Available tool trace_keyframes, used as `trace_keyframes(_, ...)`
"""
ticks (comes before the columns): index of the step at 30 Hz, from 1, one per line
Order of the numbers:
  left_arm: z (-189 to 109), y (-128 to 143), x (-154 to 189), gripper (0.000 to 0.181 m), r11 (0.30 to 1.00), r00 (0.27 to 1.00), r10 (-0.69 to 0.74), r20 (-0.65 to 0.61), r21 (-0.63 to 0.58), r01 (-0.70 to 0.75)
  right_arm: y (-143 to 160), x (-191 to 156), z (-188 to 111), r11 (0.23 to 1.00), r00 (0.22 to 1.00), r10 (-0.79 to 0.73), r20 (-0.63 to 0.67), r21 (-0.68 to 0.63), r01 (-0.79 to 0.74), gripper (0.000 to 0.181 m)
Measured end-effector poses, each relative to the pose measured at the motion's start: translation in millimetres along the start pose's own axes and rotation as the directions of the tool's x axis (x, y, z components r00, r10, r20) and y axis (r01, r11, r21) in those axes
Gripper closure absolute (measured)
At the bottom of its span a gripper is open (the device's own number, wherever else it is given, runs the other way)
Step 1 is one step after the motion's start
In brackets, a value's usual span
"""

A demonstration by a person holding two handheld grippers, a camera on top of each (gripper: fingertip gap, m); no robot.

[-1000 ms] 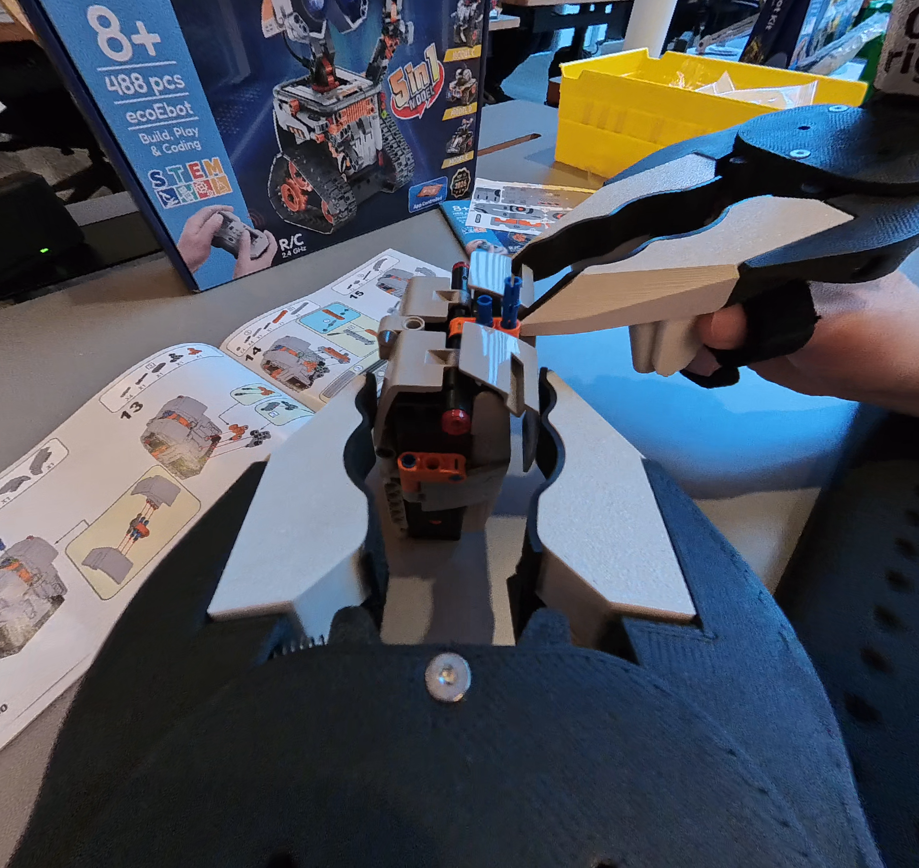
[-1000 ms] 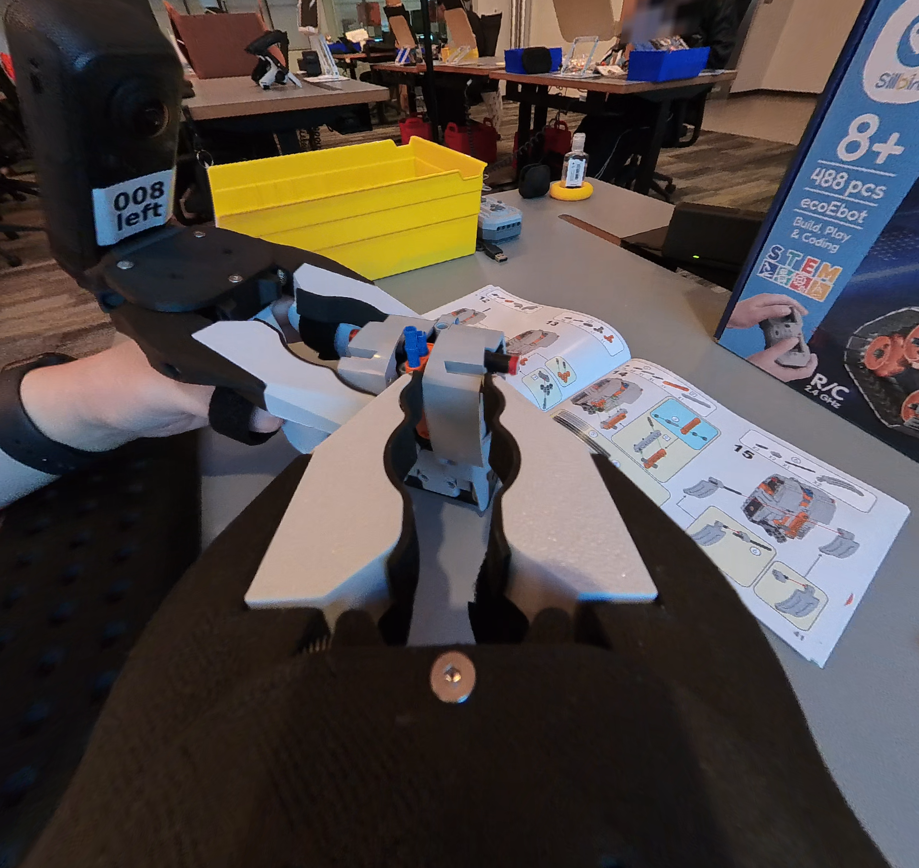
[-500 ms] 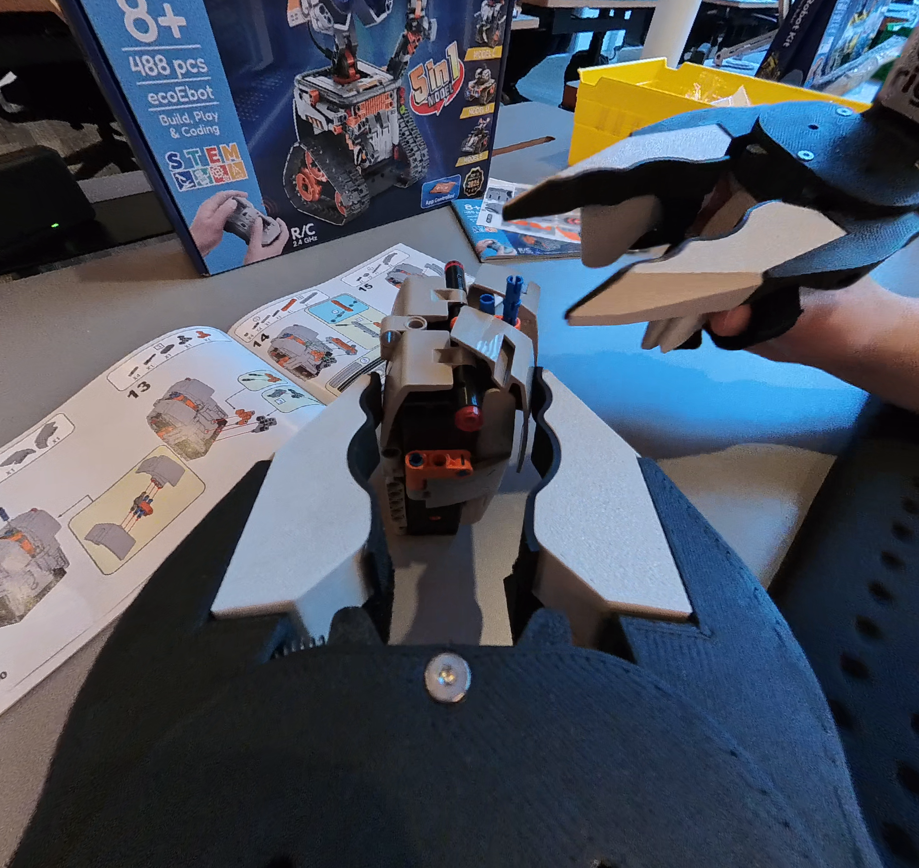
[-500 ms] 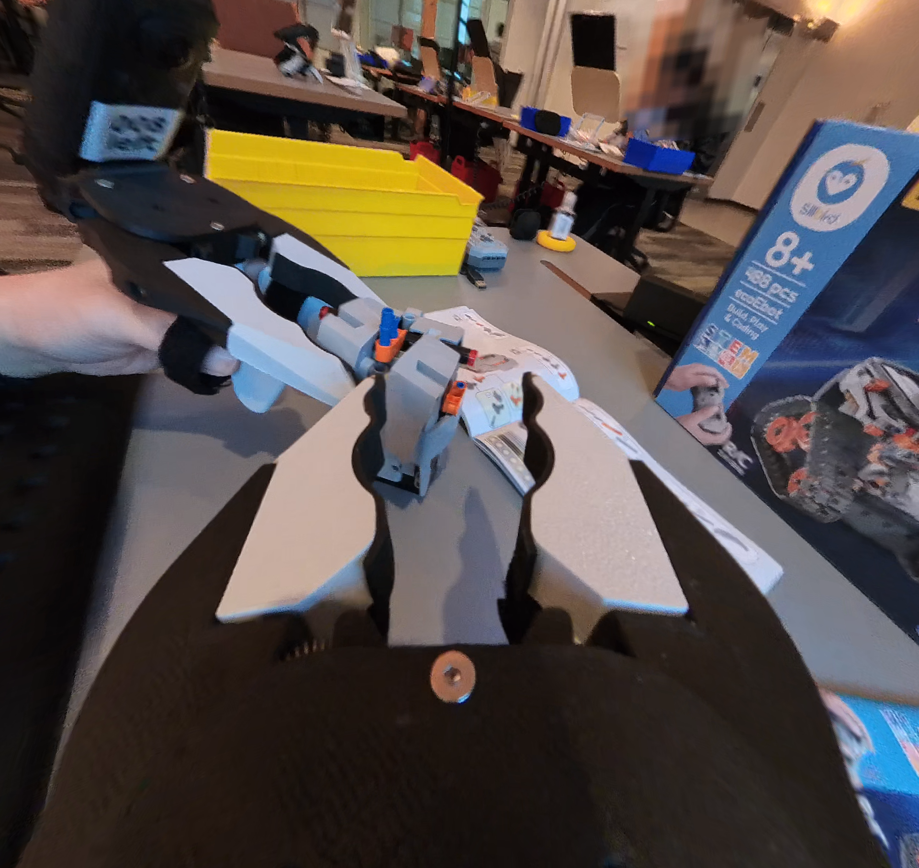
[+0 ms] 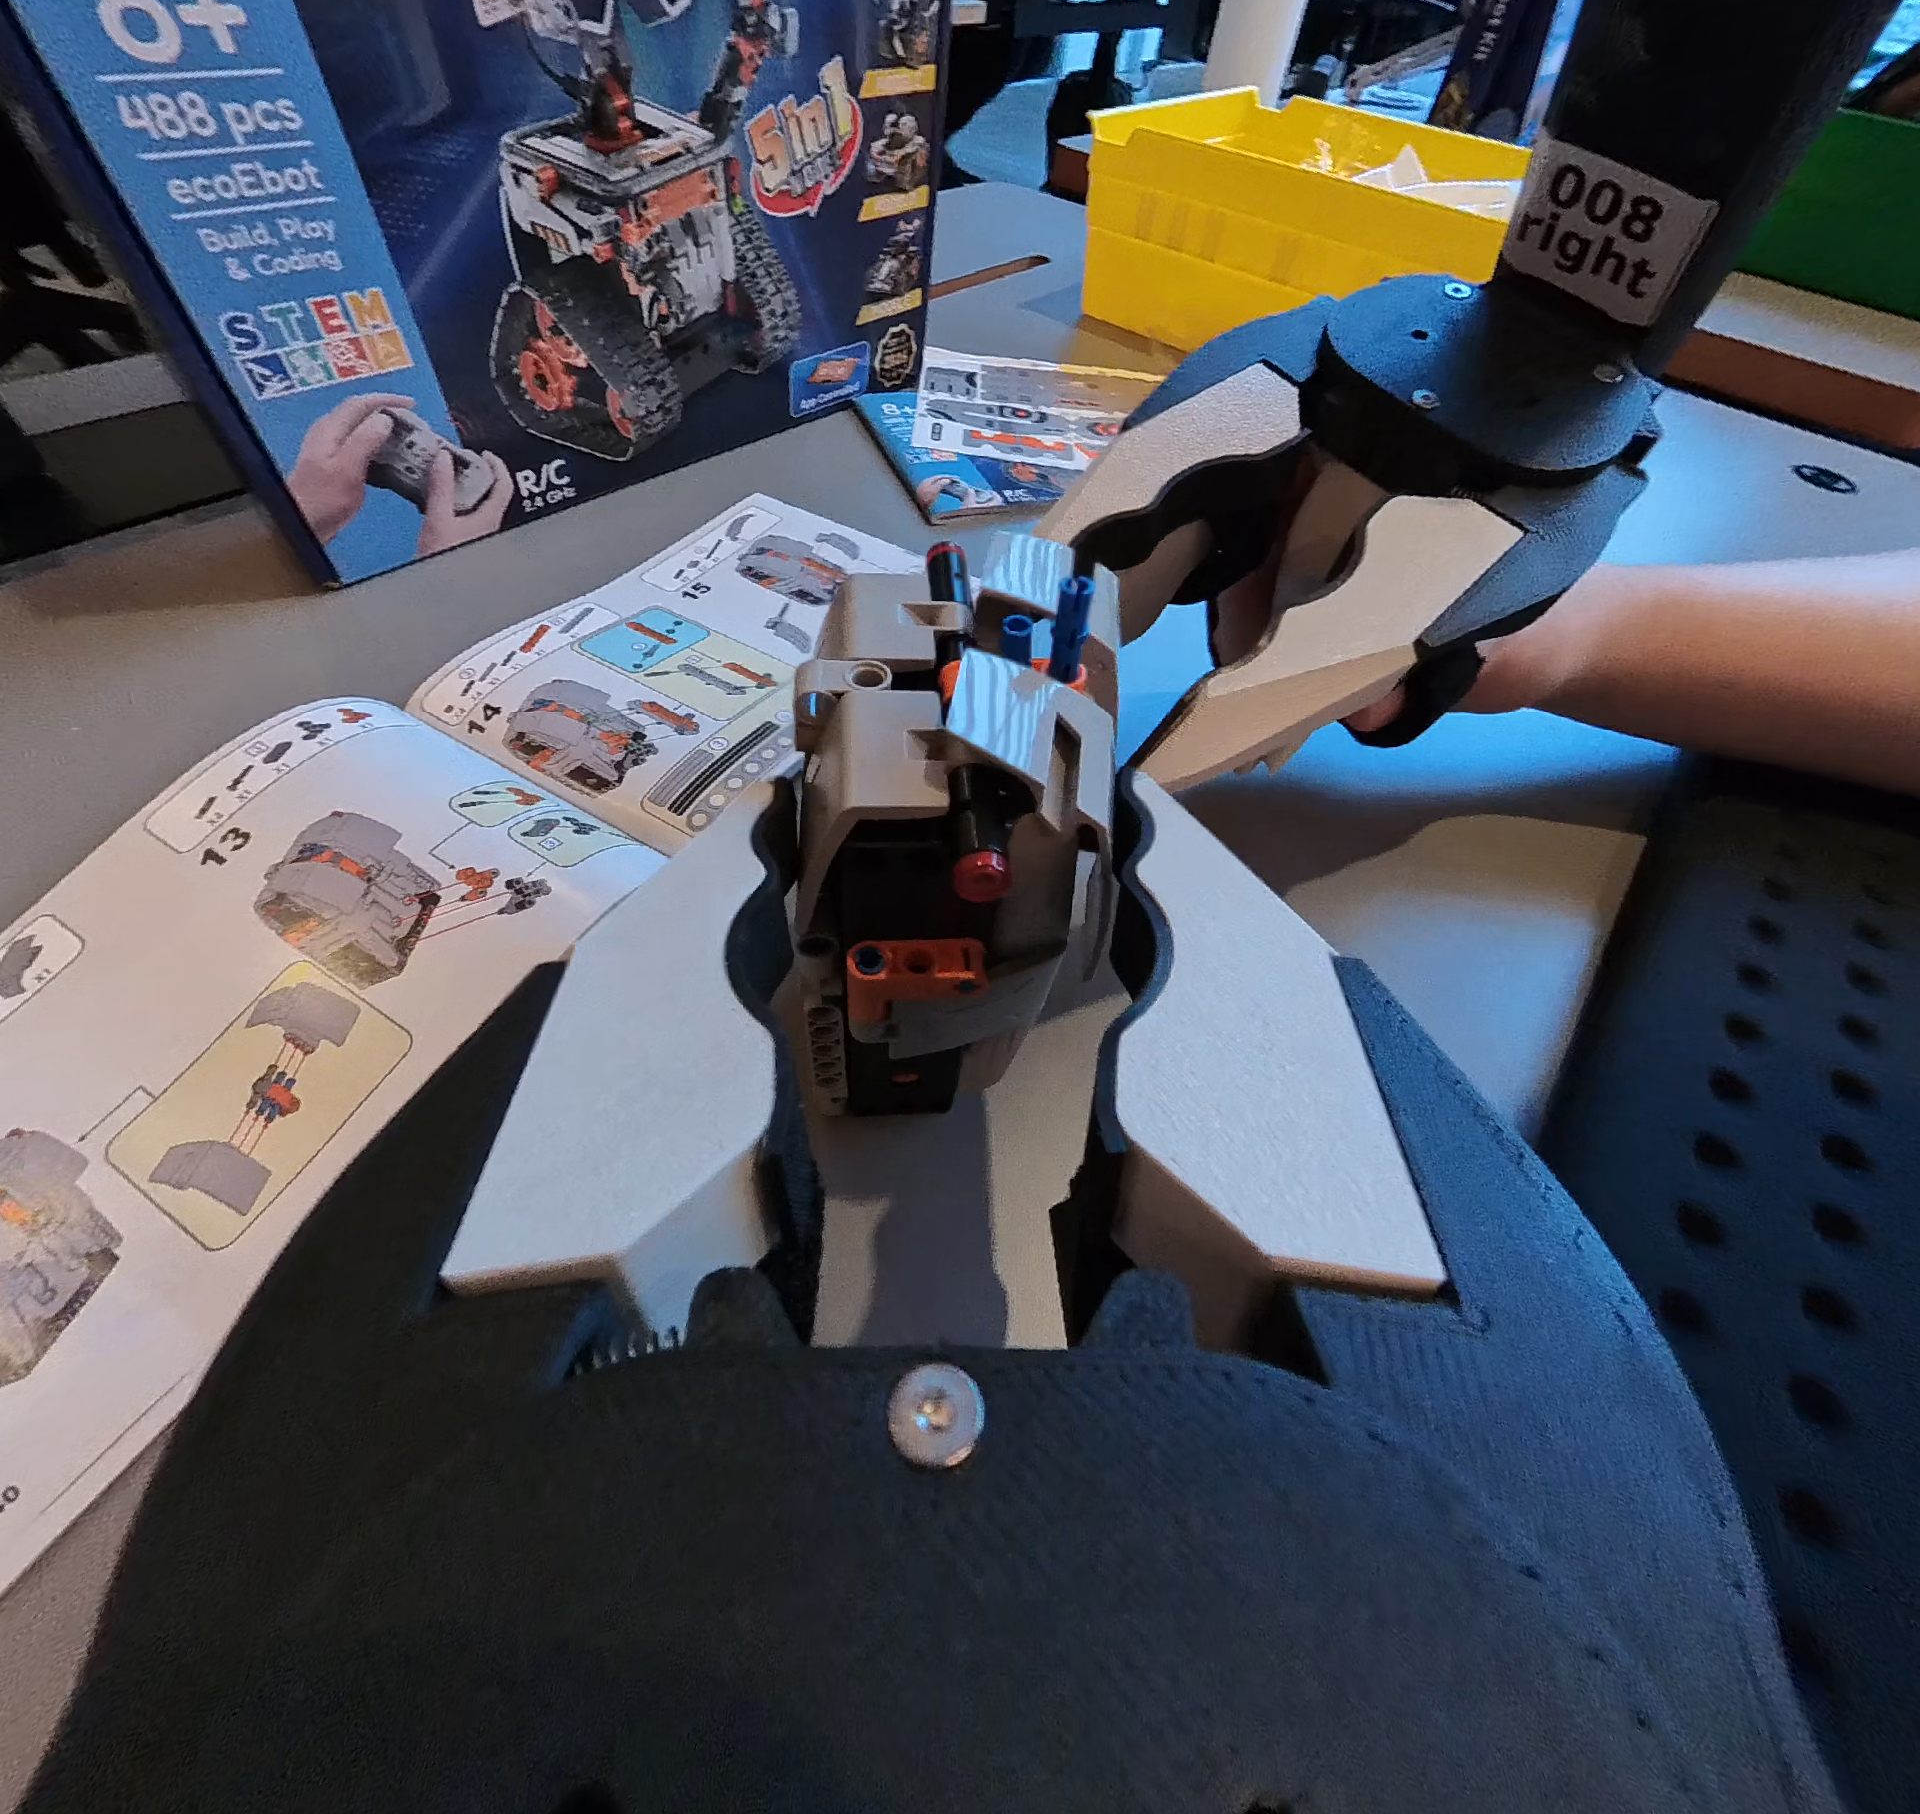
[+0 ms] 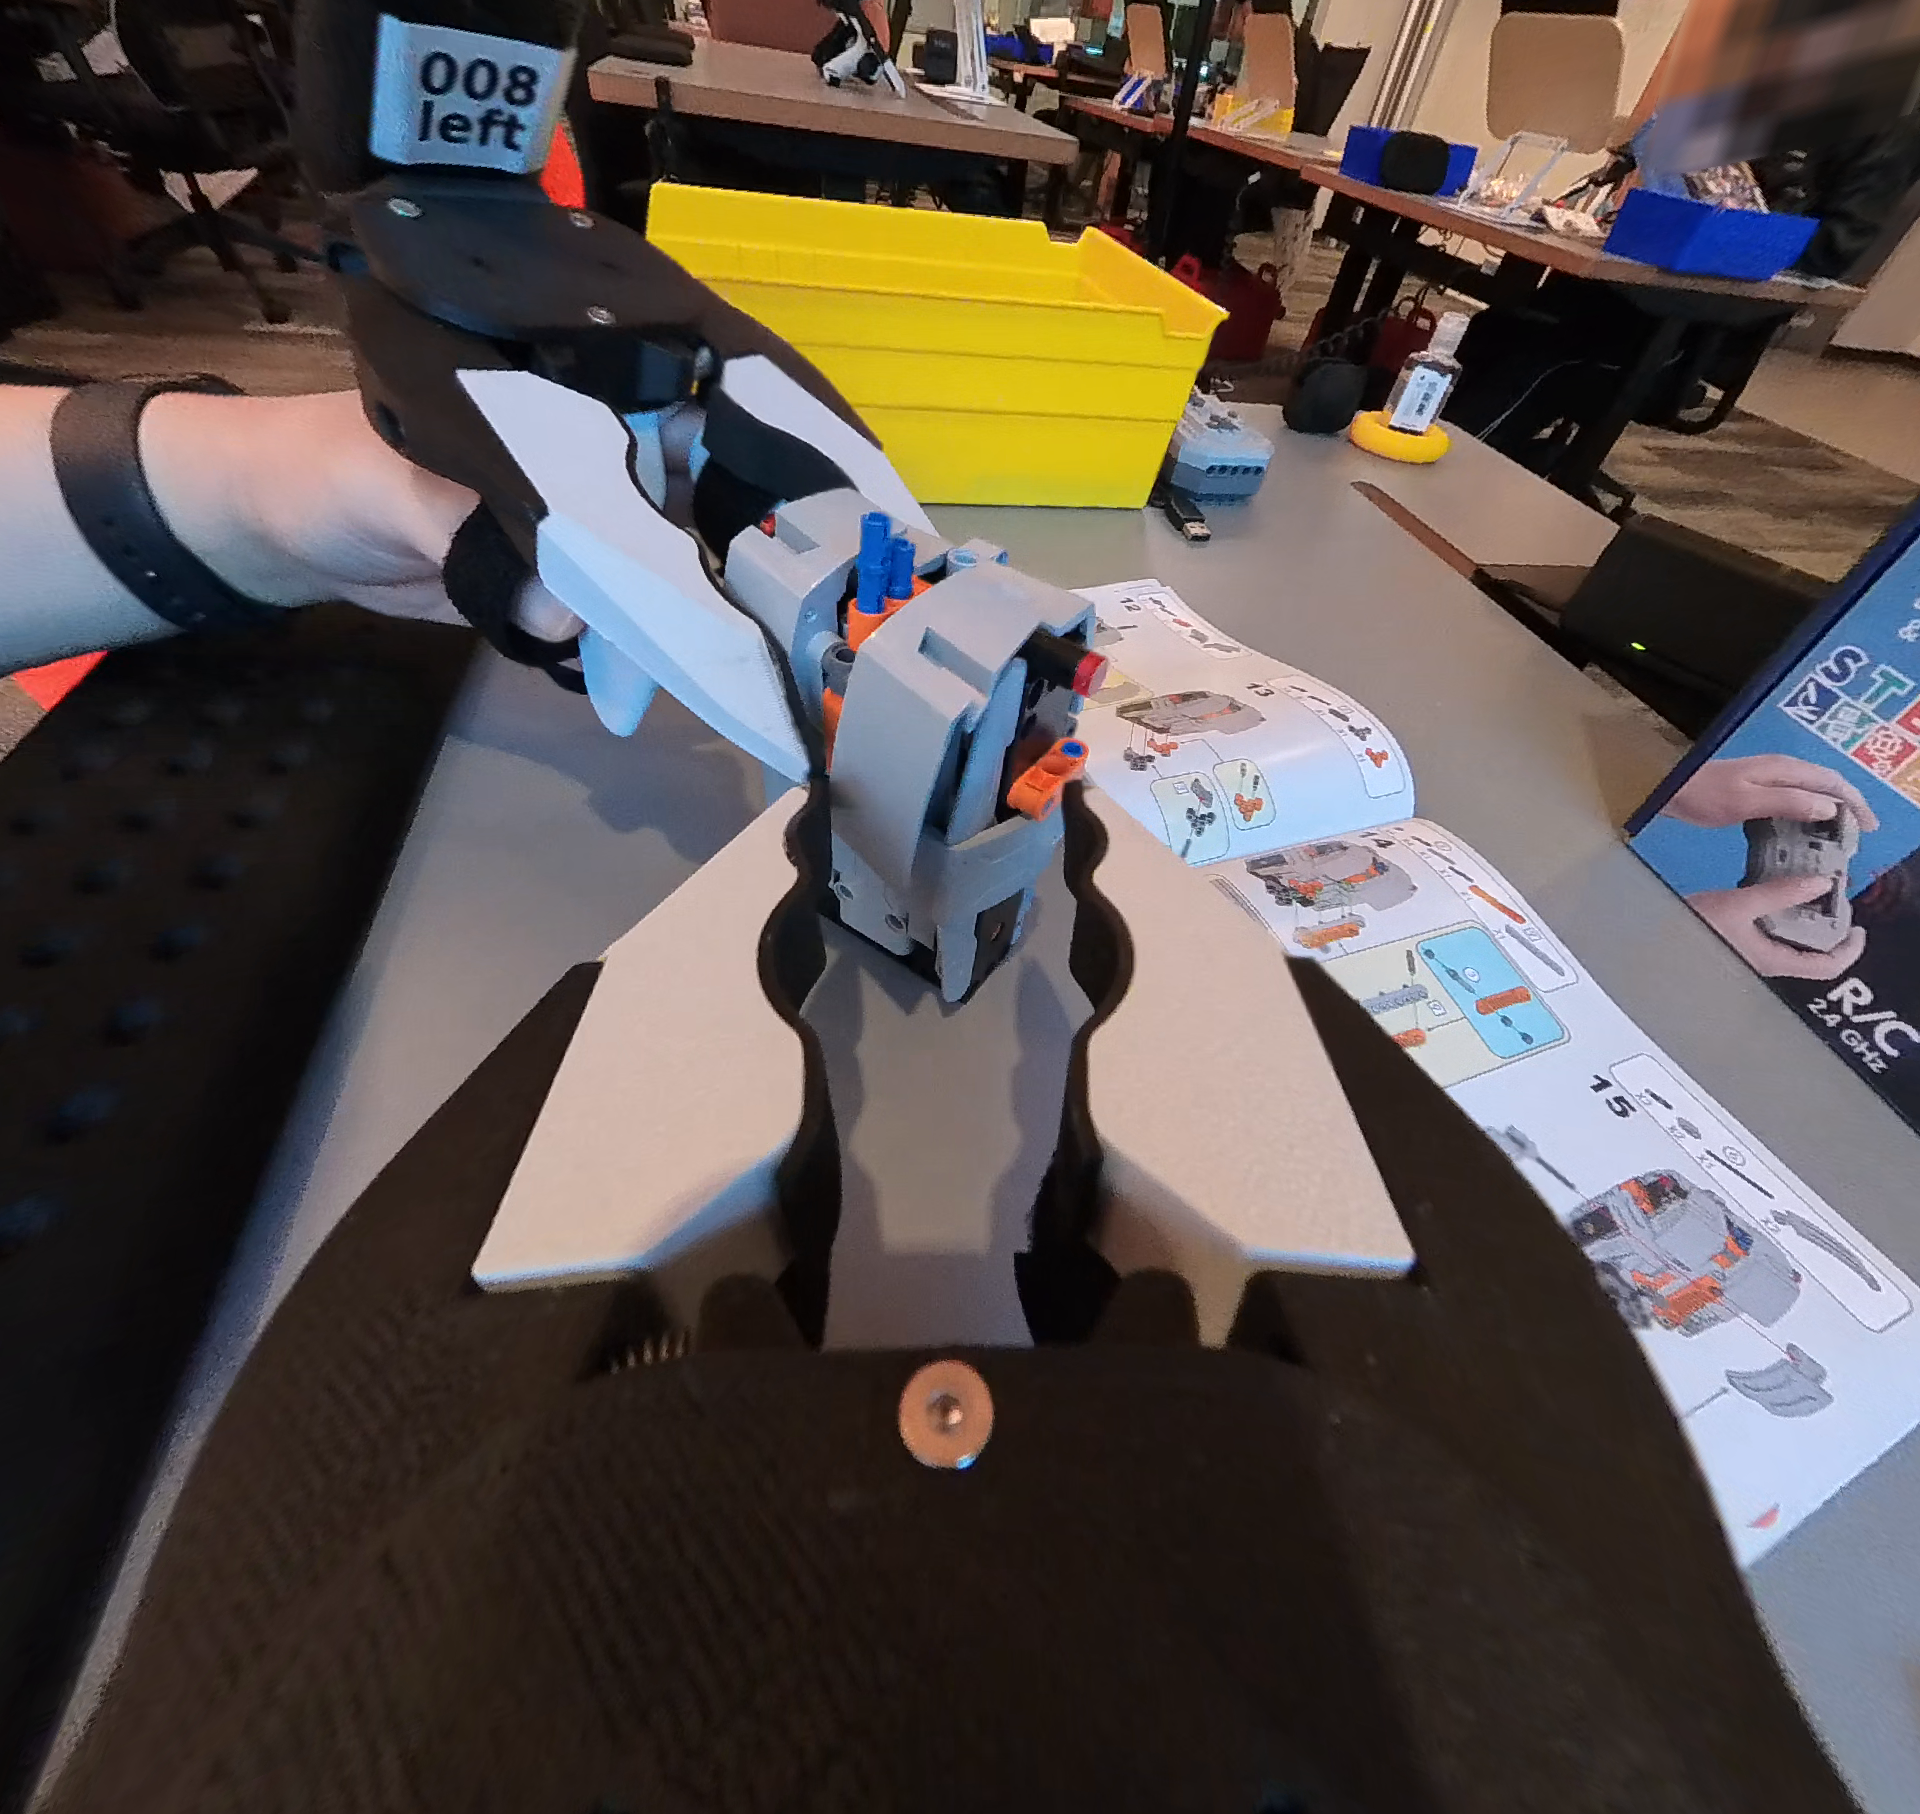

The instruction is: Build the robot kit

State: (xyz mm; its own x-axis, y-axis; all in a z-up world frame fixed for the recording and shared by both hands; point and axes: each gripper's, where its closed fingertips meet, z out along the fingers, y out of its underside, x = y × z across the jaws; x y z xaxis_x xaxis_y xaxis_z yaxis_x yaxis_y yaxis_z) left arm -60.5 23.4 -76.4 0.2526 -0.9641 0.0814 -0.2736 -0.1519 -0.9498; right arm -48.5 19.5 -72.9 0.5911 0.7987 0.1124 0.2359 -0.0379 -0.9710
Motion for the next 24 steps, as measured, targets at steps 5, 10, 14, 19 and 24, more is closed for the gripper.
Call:
trace_keyframes(5,-3.2,1.7,1.6,0.121,0.999,0.998,0.003,-0.06,-0.041,-0.005,0.0,-1.9,2.3,0.998,0.998,0.061,0.014,-0.012,-0.061,0.138)
trace_keyframes(10,-7.6,1.5,5.0,0.116,0.999,0.992,-0.022,-0.124,-0.047,0.016,3.5,6.0,1.6,0.984,0.984,0.176,0.009,-0.015,-0.176,0.137)
trace_keyframes(14,-7.3,0.4,3.1,0.118,0.999,0.992,-0.038,-0.12,-0.031,0.035,0.3,7.1,0.6,0.991,0.991,0.131,-0.008,-0.003,-0.131,0.139)
trace_keyframes(19,-7.7,0.4,4.2,0.119,0.999,0.992,-0.026,-0.124,-0.025,0.023,5.1,2.6,4.4,0.992,0.992,0.124,0.0,-0.034,-0.124,0.138)
trace_keyframes(24,-12.0,-3.2,3.1,0.121,0.999,0.994,-0.037,-0.1,-0.011,0.036,-6.2,8.1,-1.7,0.997,0.996,0.076,-0.055,0.019,-0.075,0.138)
